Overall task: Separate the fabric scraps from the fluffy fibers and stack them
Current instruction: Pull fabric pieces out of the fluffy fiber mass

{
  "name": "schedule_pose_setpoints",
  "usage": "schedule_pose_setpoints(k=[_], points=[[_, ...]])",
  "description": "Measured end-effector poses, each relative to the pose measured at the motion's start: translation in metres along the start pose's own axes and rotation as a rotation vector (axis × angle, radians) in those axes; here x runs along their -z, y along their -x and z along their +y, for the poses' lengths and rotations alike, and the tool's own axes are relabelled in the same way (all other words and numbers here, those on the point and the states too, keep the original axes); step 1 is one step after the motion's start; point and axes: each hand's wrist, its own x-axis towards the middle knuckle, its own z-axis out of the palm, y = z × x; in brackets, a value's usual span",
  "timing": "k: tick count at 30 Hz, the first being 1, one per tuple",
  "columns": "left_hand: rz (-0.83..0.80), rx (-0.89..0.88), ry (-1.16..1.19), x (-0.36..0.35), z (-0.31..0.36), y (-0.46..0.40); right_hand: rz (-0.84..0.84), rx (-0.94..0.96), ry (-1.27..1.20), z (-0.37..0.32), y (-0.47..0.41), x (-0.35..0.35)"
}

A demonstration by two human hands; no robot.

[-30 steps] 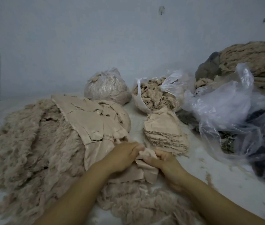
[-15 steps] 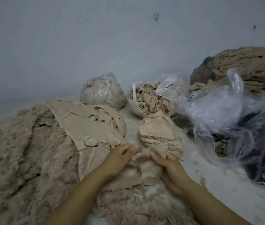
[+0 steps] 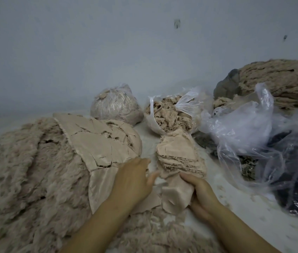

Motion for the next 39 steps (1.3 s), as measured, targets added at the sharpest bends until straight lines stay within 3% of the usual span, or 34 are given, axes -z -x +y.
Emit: schedule_pose_setpoints(k=[3,4,7,12,16,19,21,25,27,29,32,37,39], points=[[-0.425,0.241,0.696,-0.012,0.012,-0.001,-0.067,-0.033,-0.055,-0.002,0.002,-0.001],[-0.488,0.262,0.852,-0.02,0.015,-0.001,-0.093,-0.045,-0.048,-0.002,0.004,-0.001],[-0.367,0.265,1.021,-0.032,0.014,-0.004,-0.155,-0.08,0.099,-0.01,0.006,0.004],[-0.292,0.115,0.981,-0.034,0.018,-0.011,-0.218,-0.084,0.531,-0.025,0.007,0.002],[-0.109,0.128,0.83,-0.041,0.007,-0.013,-0.027,0.326,0.66,-0.01,0.001,-0.013],[0.001,0.295,0.777,-0.042,-0.021,-0.01,0.146,0.386,0.512,-0.018,-0.003,-0.007],[0.018,0.356,0.765,-0.04,-0.033,-0.007,0.135,0.342,0.473,-0.026,-0.005,-0.001],[-0.166,0.427,1.091,-0.037,-0.005,-0.011,-0.02,0.35,0.579,-0.022,-0.004,-0.013],[-0.324,0.456,1.262,-0.04,0.015,-0.012,-0.073,0.322,0.541,-0.02,-0.003,-0.02],[-0.374,0.537,1.453,-0.043,0.027,-0.013,-0.073,0.287,0.478,-0.024,-0.003,-0.02],[-0.245,0.646,1.583,-0.045,0.027,-0.015,-0.005,0.258,0.427,-0.028,-0.003,-0.012],[-0.129,0.52,1.414,-0.05,0.026,-0.012,0.175,0.259,0.405,-0.012,-0.009,-0.005],[-0.063,0.477,1.349,-0.052,0.029,-0.01,0.255,0.351,0.445,-0.007,-0.012,-0.008]])
